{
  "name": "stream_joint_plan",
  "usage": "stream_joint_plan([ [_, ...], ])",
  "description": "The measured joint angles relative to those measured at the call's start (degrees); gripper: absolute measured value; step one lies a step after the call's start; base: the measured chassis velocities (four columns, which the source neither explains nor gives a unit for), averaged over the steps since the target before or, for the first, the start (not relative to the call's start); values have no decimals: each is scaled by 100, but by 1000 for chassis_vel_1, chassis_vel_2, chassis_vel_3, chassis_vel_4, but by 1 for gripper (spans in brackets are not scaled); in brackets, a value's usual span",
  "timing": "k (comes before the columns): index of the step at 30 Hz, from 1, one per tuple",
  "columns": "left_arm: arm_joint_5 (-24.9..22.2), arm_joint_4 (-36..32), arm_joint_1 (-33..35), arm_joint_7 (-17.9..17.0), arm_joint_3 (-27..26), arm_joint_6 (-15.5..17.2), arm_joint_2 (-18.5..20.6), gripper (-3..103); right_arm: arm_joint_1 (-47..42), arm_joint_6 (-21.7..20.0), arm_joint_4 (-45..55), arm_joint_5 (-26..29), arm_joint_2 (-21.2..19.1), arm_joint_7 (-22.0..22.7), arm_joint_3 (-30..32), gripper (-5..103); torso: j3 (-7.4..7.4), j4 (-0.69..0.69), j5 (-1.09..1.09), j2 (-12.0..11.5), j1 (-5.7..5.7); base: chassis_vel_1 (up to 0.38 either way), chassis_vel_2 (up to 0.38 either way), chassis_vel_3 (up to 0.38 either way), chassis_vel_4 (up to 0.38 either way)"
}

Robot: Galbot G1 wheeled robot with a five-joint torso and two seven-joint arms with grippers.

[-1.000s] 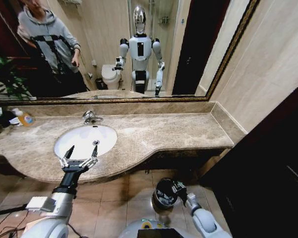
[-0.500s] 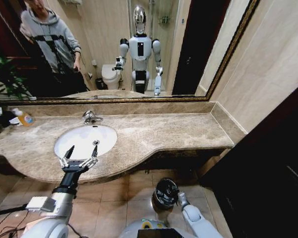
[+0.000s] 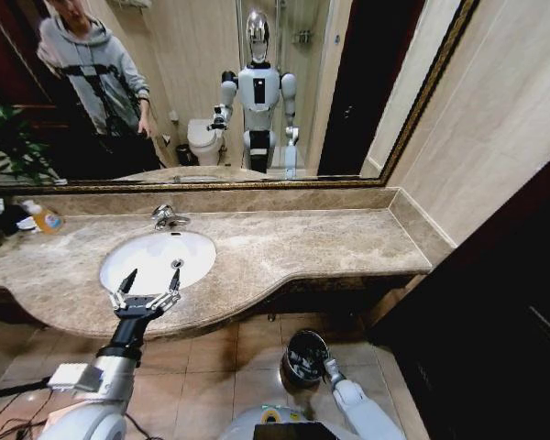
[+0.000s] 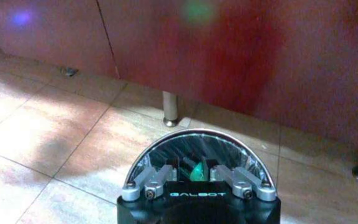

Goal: Pick up the trash from the sink and place it in the trash bin.

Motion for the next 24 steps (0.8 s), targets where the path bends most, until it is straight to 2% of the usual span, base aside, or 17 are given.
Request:
stream_joint_plan([
  [4,0,0,0,0,0,0,0,100,68,5,-119,-2,34,-7,21,22,0,0,0,0,0,0,0,0,0],
  [5,0,0,0,0,0,0,0,100,71,7,-124,-15,33,-35,26,16,0,0,0,0,0,0,0,0,0],
  [8,0,0,0,0,0,0,0,100,71,16,-142,-32,26,-70,44,32,0,0,0,0,0,0,0,0,0],
  [9,0,0,0,0,0,0,0,100,71,16,-142,-32,26,-70,44,32,0,0,0,0,0,0,0,0,0],
  [11,0,0,0,0,0,0,0,100,50,16,-141,-32,20,-70,48,42,0,0,0,0,0,0,0,0,0],
  [12,0,0,0,0,0,0,0,100,50,16,-141,-32,20,-70,48,42,0,0,0,0,0,0,0,0,0],
  [14,0,0,0,0,0,0,0,100,2,17,-112,-41,0,-71,50,53,0,0,-1,0,0,0,0,0,0],
  [15,0,0,0,0,0,0,0,100,-16,20,-103,-49,-7,-70,52,53,0,0,0,0,0,0,0,0,0],
  [16,0,0,0,0,0,0,0,100,-59,23,-71,-60,-17,-71,54,65,0,0,0,0,0,0,0,0,0],
  [18,0,0,0,0,0,0,0,100,-90,25,-41,-63,-25,-71,55,65,0,0,0,0,0,0,0,0,0],
  [19,0,0,0,0,0,0,0,100,-130,26,6,-67,-34,-71,57,75,0,0,0,0,0,0,0,0,0],
  [24,0,0,0,0,0,0,0,100,-220,44,84,-68,-34,-70,71,86,0,0,0,0,0,0,0,0,0],
])
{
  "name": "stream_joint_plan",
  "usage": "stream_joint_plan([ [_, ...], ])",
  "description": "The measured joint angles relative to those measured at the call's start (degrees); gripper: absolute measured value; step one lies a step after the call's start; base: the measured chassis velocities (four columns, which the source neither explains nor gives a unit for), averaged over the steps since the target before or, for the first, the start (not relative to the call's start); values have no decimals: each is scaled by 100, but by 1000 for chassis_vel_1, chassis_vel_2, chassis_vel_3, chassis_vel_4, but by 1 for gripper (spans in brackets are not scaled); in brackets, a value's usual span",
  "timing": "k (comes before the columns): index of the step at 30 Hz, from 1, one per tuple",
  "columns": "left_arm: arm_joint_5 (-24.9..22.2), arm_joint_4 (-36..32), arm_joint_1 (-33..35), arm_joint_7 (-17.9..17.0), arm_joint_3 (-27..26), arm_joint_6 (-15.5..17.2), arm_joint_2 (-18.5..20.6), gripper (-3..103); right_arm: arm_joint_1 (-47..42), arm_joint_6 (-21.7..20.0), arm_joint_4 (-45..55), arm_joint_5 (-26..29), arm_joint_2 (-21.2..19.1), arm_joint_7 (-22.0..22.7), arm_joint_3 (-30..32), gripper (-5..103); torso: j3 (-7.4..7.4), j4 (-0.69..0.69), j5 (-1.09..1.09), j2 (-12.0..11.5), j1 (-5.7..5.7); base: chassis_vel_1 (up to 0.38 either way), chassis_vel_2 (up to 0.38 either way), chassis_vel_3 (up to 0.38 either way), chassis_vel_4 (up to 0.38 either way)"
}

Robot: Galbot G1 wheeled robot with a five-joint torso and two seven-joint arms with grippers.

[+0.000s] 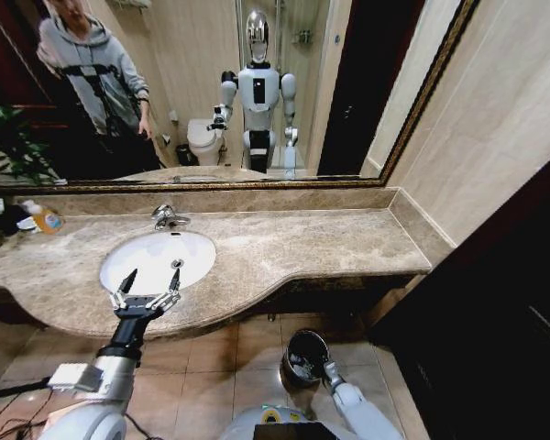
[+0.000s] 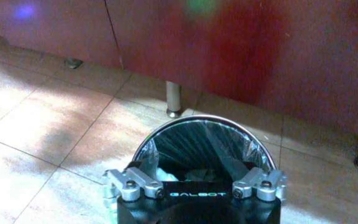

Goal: Pick up the trash from the sink and place it in the trash bin.

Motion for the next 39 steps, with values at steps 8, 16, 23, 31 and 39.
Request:
stream_joint_plan([
  [8,0,0,0,0,0,0,0,100,-257,2,377,60,-60,13,34,100,0,0,1,0,0,0,0,0,0],
  [16,0,0,0,0,0,0,0,100,-797,-70,1500,344,-362,99,102,100,0,0,1,0,0,0,0,0,0],
  [23,0,0,0,0,0,0,0,100,-1316,146,2547,488,-617,1025,325,100,0,1,2,0,0,0,0,0,0],
  [31,0,0,0,1,1,0,0,100,-2382,-290,4845,1282,-739,1127,1027,100,0,0,-1,0,0,0,0,0,0],
  [39,0,0,0,1,0,0,0,100,-3613,-482,7075,1756,-493,873,1652,100,0,0,0,0,-1,0,0,0,0],
])
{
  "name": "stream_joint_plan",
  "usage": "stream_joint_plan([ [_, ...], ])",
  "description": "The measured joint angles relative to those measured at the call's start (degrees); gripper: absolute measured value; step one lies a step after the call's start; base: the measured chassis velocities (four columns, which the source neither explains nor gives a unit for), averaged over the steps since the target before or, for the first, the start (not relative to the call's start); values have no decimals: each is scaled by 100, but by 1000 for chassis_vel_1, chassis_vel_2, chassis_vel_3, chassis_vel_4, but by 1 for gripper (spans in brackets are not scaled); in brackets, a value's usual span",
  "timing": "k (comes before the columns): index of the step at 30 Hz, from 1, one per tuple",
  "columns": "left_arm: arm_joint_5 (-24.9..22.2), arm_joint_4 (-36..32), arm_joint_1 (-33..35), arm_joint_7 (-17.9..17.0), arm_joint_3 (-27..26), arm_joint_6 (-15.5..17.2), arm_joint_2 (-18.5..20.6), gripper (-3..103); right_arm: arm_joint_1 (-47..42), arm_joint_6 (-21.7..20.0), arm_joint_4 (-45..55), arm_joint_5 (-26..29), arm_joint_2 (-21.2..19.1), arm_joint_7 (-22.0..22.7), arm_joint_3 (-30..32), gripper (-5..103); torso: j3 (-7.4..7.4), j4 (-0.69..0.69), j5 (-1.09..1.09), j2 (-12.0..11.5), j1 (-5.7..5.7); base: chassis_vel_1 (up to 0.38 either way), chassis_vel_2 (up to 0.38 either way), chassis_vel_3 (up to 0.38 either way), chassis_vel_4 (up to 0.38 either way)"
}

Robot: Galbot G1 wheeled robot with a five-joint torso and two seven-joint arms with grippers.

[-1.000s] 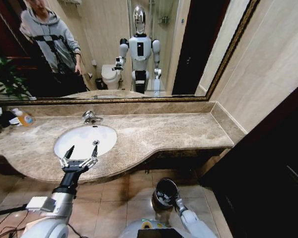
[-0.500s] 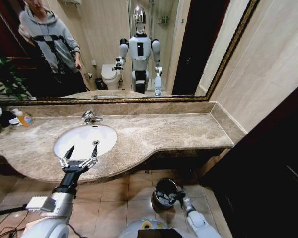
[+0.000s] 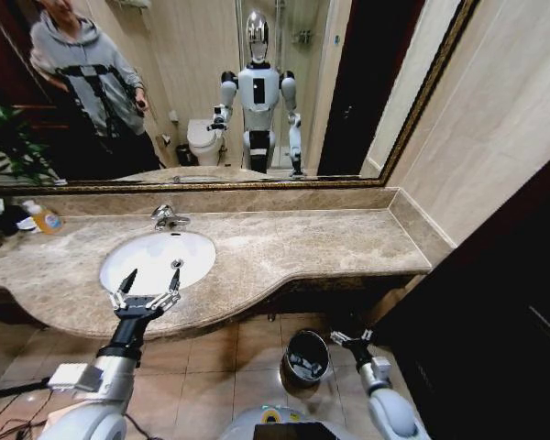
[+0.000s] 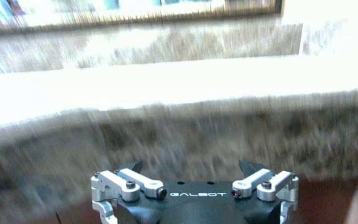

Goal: Pick up the trash from the sink and place it in the trash bin.

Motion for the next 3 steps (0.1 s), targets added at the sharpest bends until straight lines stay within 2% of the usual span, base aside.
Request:
stream_joint_plan([
  [3,0,0,0,0,0,0,0,100,-178,-27,375,11,85,-53,94,100,0,-1,0,0,0,0,0,0,0],
])
